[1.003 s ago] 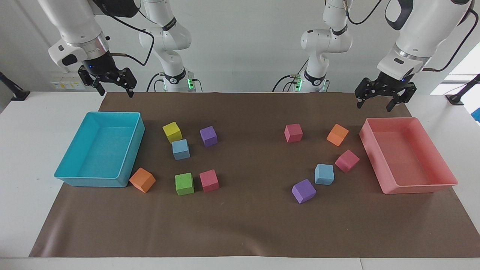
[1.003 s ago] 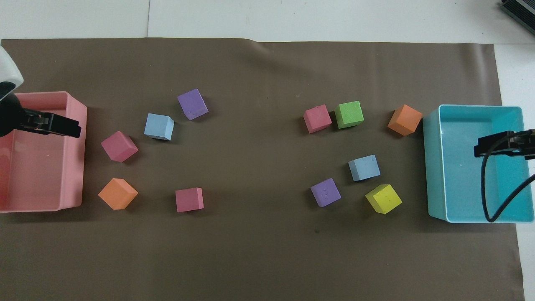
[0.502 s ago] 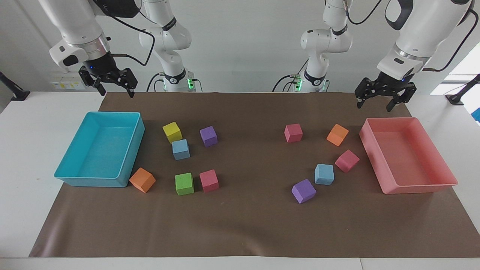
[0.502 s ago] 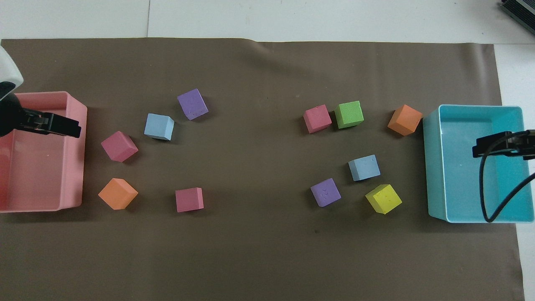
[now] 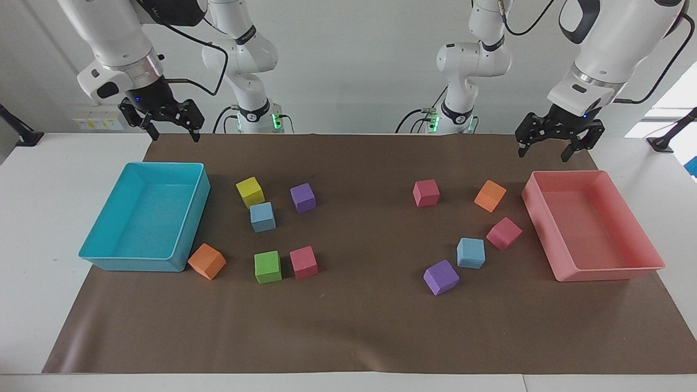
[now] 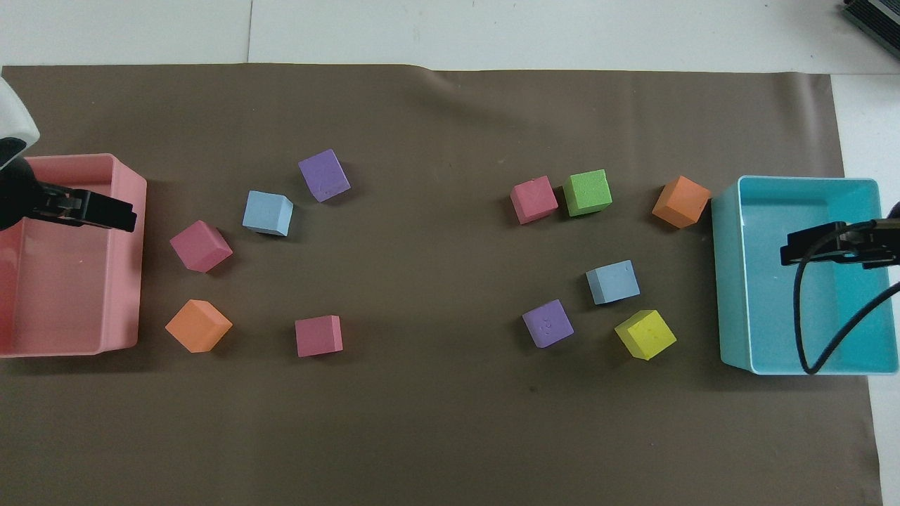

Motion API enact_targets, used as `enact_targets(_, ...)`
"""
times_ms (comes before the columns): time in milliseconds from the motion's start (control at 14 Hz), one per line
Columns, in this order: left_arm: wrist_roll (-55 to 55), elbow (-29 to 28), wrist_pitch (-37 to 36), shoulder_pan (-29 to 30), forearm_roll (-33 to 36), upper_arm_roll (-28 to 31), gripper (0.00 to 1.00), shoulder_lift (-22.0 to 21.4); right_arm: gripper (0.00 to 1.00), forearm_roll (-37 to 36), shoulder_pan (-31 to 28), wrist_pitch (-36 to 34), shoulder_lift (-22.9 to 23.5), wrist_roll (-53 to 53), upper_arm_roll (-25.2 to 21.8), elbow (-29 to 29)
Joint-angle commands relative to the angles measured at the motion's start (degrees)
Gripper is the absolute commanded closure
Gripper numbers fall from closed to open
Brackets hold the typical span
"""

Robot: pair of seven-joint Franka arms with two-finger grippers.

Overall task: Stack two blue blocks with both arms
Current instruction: 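Reach the right gripper toward the blue cube near the purple cube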

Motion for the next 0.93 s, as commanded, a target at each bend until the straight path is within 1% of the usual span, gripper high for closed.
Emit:
enact_targets(0,0.7,0.4,-1.2,1.2,-0.7,-0.6,0.00,-0.5,0.00,0.9,3.5,10.6,0.5,1.1,0.4,-6.6)
enact_targets(72,0.7,0.4,-1.2,1.1,-0.7,-0.6,0.00,-0.5,0.00,0.9,4.9,11.7,1.8,1.1,0.4,-7.1)
enact_targets(215,0.7,0.4,-1.2,1.2,-0.7,-0.6,0.00,-0.5,0.00,0.9,5.7,12.3,4.7,1.0,0.5,-7.3)
enact_targets(287,0.7,0.4,-1.2,1.1,-0.7,-0.6,0.00,-0.5,0.00,1.0,7.0,13.8,6.0,1.4,0.5,-7.5)
enact_targets(502,0.7,0.4,-1.2,1.2,-0.7,-0.6,0.00,-0.5,0.00,1.4,8.4,21.5,8.0,1.5,0.5,-12.4)
enact_targets(645,0.7,0.4,-1.2,1.2,-0.7,-0.6,0.00,-0.5,0.00,1.6,8.8,26.5,8.3,1.9,0.5,-15.8)
enact_targets(788,0.7,0.4,-1.2,1.2,-0.7,-0.6,0.00,-0.6,0.00,7.7,8.5,26.8,9.9,2.0,0.5,-16.5)
enact_targets(860,0.7,0.4,-1.2,1.2,-0.7,-0.6,0.00,-0.5,0.00,8.6,8.7,27.5,10.7,1.6,0.5,-18.1)
